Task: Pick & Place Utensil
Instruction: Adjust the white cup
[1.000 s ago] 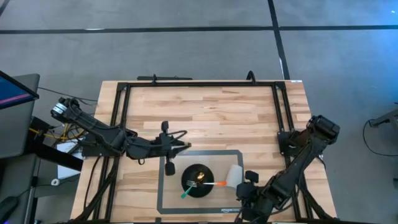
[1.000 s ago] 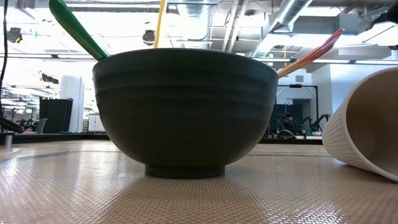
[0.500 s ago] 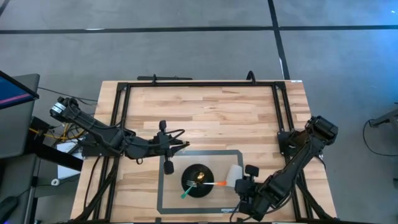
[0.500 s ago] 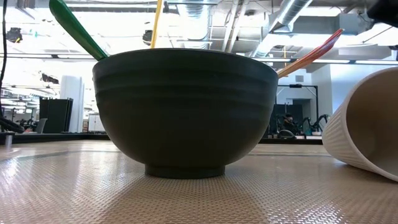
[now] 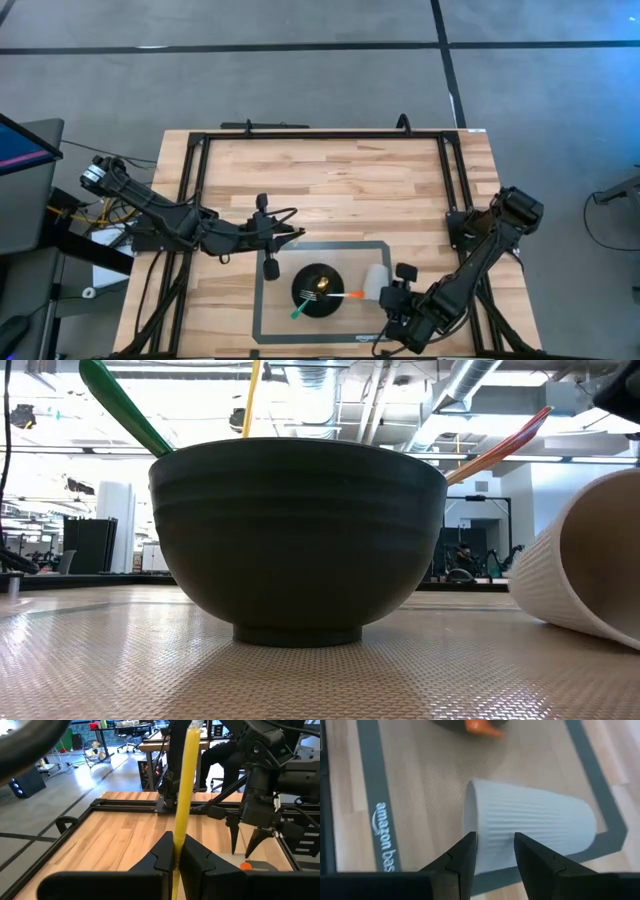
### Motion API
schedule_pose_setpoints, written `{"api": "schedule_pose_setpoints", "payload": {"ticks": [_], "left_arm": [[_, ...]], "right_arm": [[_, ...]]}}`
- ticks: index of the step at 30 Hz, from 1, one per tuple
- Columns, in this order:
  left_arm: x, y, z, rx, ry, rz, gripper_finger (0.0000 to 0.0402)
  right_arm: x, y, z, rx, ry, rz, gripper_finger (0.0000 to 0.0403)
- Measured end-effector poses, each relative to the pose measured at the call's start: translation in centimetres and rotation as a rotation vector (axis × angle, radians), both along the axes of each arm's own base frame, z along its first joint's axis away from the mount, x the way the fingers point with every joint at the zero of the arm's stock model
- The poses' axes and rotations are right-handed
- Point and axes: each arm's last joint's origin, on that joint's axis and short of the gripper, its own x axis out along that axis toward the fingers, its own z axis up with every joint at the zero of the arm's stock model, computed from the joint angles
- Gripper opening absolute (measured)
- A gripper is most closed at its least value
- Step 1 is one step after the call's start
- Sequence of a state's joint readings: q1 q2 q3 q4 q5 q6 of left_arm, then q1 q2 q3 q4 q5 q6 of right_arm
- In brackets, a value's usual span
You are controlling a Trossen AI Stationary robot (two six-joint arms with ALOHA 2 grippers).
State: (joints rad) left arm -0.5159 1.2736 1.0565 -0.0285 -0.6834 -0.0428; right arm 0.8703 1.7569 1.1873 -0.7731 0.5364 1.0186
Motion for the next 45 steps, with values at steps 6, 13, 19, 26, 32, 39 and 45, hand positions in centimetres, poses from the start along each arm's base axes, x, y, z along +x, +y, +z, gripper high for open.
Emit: {"api": "schedule_pose_setpoints", "payload": {"ticks": [6, 13, 19, 26, 32, 39, 45], "left_arm": [[0.0, 0.0, 0.0, 0.000, 0.000, 0.000, 0.0017], [0.0, -0.1, 0.0, -0.001, -0.001, -0.004, 0.0017], [0.0, -0.1, 0.0, -0.001, -0.001, -0.006, 0.0017], [0.0, -0.1, 0.0, -0.001, -0.001, -0.006, 0.0017], [-0.1, -0.1, 0.0, -0.001, -0.001, -0.006, 0.0019], [-0.1, -0.1, 0.0, -0.001, -0.001, -0.006, 0.0019], [0.0, -0.2, 0.0, -0.036, -0.006, -0.012, 0.0019]], "right_arm": [[0.3, -0.5, 0.0, -0.027, 0.003, -0.014, 0.0112], [0.1, -1.5, -1.1, -0.052, 0.007, -0.036, 0.0044], [0.2, -2.0, -1.5, -0.150, -0.082, -0.066, 0.0029], [0.3, -1.9, -1.5, -0.142, -0.076, -0.058, 0.0004], [0.1, -1.3, -1.0, -0.122, -0.070, -0.037, 0.0001], [0.4, -1.0, -0.5, -0.081, -0.041, -0.023, 0.0009], [0.6, -0.9, -0.3, 0.009, 0.022, 0.003, 0.0059]]}}
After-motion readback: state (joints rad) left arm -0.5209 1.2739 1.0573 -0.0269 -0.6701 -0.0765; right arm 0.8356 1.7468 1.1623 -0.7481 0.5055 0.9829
